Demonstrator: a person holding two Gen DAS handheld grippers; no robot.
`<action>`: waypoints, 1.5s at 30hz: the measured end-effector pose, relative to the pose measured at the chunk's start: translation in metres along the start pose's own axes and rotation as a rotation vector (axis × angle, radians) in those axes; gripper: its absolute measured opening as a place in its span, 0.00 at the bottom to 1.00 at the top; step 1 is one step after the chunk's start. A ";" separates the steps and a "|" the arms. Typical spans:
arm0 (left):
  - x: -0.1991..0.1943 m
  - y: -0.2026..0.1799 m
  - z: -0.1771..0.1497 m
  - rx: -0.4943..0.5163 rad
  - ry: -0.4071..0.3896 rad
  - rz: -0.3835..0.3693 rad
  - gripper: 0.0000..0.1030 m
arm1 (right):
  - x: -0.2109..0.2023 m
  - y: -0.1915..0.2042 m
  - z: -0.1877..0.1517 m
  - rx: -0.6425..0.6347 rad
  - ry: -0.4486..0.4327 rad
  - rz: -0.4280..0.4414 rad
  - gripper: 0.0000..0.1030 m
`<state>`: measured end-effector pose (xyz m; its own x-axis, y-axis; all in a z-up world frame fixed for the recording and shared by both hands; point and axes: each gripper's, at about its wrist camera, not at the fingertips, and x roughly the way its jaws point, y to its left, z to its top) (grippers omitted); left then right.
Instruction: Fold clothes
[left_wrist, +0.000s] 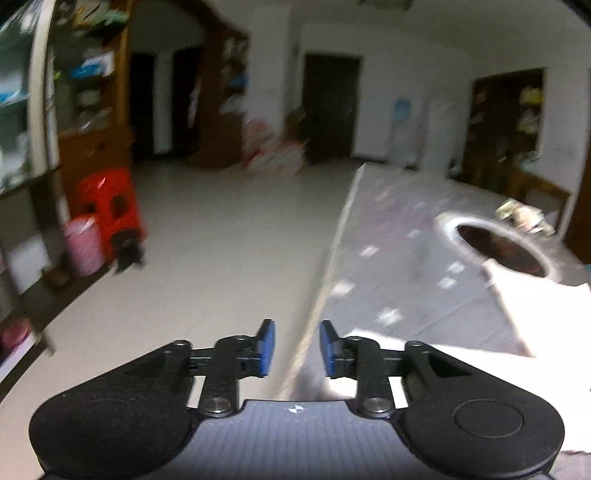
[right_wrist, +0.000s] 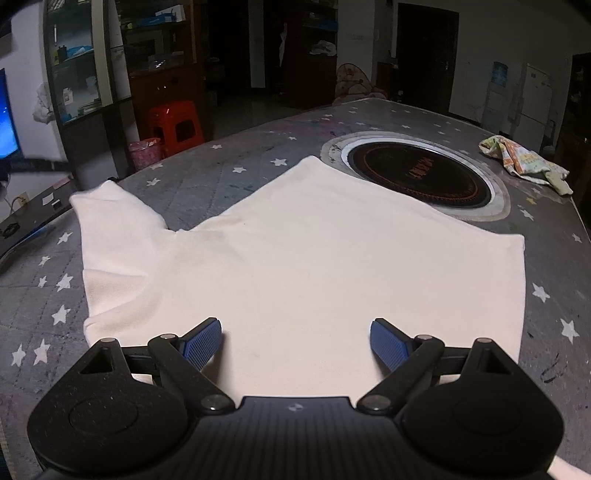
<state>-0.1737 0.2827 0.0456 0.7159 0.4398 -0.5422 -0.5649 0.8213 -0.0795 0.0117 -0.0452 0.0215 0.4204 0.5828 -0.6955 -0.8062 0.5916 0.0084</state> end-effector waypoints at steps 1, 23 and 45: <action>0.000 0.003 -0.001 -0.015 0.016 -0.005 0.33 | -0.001 0.001 0.001 -0.004 -0.002 0.002 0.87; 0.040 -0.037 0.001 0.182 0.020 -0.134 0.07 | -0.007 0.003 0.003 0.004 -0.006 -0.021 0.87; 0.057 -0.058 0.001 0.226 0.093 -0.124 0.30 | -0.004 0.010 0.003 -0.013 0.000 0.001 0.87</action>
<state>-0.0996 0.2608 0.0205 0.7272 0.3045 -0.6152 -0.3622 0.9315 0.0329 0.0029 -0.0399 0.0271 0.4191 0.5835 -0.6956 -0.8122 0.5834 0.0000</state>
